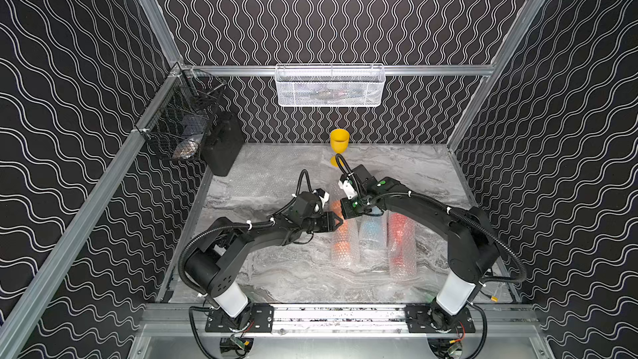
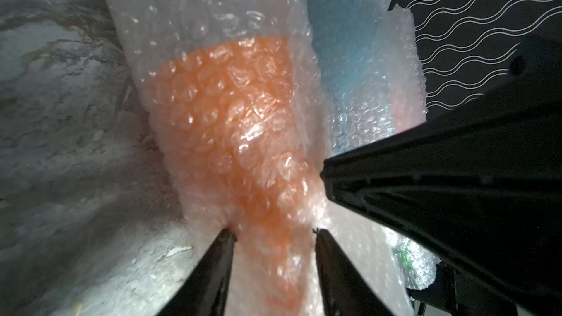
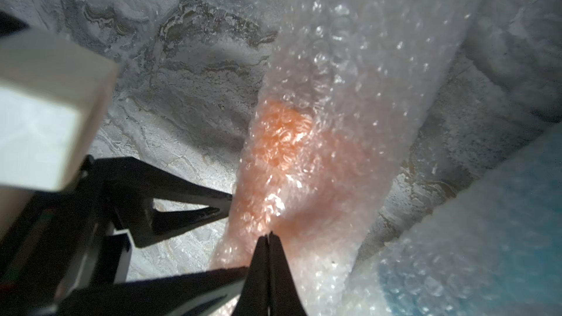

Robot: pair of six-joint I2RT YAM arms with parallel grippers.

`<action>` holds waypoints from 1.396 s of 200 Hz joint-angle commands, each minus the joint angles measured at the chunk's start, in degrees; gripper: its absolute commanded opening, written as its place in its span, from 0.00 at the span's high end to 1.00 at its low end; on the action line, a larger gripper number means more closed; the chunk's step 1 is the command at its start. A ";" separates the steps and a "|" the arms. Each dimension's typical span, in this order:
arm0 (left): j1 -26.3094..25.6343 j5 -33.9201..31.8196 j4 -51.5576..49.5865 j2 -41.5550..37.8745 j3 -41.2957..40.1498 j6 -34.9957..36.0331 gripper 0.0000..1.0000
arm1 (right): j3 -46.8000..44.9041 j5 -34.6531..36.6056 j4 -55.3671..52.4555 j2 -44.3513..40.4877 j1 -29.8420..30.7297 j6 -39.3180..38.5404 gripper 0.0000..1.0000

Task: Unpack wine glasses from bubble wrap
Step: Unwrap the bubble wrap at the center of the board.

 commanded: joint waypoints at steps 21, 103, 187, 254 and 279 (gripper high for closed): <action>-0.41 0.09 1.90 0.04 0.57 0.74 0.77 | -0.38 -0.54 1.15 -0.43 -0.24 0.39 1.00; -0.37 -6.97 -11.22 -8.24 1.88 7.18 0.92 | -0.19 -0.93 1.06 -1.02 -0.86 -0.03 1.00; -1.30 -10.24 -16.30 -11.05 0.62 9.35 0.94 | 1.95 -5.11 0.24 0.57 -0.69 -0.90 0.84; -3.01 -12.18 -18.49 -9.81 3.46 10.05 0.94 | 4.52 0.86 -5.14 0.57 2.84 -1.49 0.64; -3.15 -13.61 -20.09 -10.03 4.02 10.88 0.94 | 4.73 4.13 -6.88 1.44 3.53 -1.69 0.64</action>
